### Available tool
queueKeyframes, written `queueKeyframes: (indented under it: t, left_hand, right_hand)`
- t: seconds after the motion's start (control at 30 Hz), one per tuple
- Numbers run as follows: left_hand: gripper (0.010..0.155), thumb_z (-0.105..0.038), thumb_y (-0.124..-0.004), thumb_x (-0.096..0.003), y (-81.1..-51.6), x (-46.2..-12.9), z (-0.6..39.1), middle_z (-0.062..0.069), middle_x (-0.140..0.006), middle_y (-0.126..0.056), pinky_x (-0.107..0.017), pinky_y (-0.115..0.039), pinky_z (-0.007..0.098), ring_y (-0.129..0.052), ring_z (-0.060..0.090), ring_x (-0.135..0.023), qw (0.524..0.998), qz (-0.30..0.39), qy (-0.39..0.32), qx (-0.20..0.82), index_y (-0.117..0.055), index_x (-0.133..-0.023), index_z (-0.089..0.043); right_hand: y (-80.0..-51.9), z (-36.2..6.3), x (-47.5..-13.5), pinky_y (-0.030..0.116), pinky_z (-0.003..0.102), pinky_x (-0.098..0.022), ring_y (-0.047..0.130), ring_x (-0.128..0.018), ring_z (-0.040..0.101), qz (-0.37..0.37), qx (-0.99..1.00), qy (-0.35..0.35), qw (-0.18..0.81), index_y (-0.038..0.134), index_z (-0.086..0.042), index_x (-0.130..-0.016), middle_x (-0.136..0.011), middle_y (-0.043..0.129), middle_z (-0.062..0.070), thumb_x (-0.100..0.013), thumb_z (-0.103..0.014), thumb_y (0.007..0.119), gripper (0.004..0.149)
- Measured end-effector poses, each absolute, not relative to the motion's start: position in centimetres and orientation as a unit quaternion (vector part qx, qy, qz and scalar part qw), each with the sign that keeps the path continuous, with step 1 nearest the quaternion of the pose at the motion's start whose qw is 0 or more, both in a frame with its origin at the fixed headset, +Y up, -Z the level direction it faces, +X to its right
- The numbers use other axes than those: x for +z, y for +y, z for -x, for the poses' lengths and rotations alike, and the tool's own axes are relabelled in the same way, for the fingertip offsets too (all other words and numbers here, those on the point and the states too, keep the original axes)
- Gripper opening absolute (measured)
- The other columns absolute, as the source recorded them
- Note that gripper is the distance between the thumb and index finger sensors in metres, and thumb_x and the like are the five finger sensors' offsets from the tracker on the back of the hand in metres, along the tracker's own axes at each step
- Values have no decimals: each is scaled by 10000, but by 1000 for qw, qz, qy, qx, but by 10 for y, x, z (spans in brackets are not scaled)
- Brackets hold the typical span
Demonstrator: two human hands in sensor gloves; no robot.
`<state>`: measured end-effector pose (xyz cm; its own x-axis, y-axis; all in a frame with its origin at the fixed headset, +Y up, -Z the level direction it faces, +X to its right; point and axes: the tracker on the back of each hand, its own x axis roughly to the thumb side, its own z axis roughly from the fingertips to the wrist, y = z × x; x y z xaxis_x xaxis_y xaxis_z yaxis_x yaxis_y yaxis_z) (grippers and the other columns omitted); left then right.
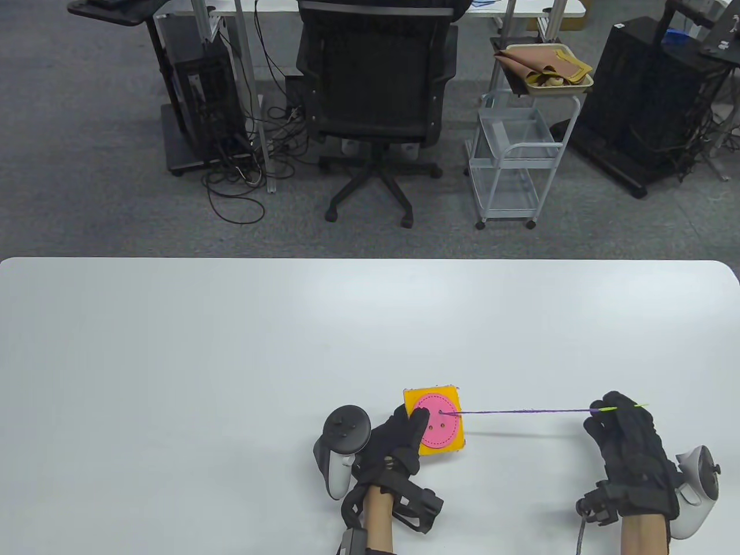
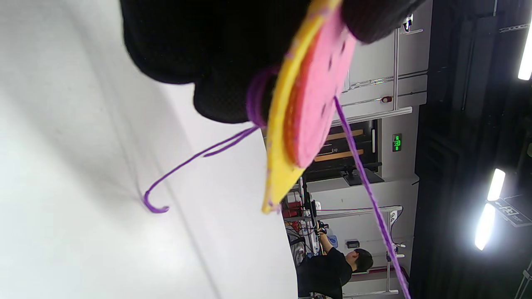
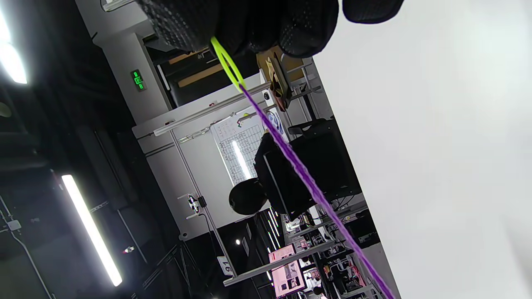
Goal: Sew button in X pattern
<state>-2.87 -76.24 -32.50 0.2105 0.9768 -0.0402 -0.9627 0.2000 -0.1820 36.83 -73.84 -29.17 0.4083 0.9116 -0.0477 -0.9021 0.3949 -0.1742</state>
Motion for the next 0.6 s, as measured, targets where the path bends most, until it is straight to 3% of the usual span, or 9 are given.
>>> queueKeyframes:
  t: [0.33,0.6]
  left_hand:
    - [517,-447,-635,-560,-766,-325,28,2,-798,-1040,-482,-843,450,-1018,248,-694,773,88,-37,627,-740,-965,-144]
    - [518,-458,-632,-560,-768,-325,24,5,-804,-1036,-482,-842,451,-1017,248,-696,773,100,-40,625,-733,-973,-161]
  right_hand:
    - [-735,-361,-291,503,535,-825,722,-937,228,88,538,-41,837,477,-245,-933,-1064,618,80,-603,-394,538,367]
    - [-730,-343,-294,671,477,-740,920,-714,174,69,557,-40,827,492,-196,-932,-877,841,56,-593,-389,538,393]
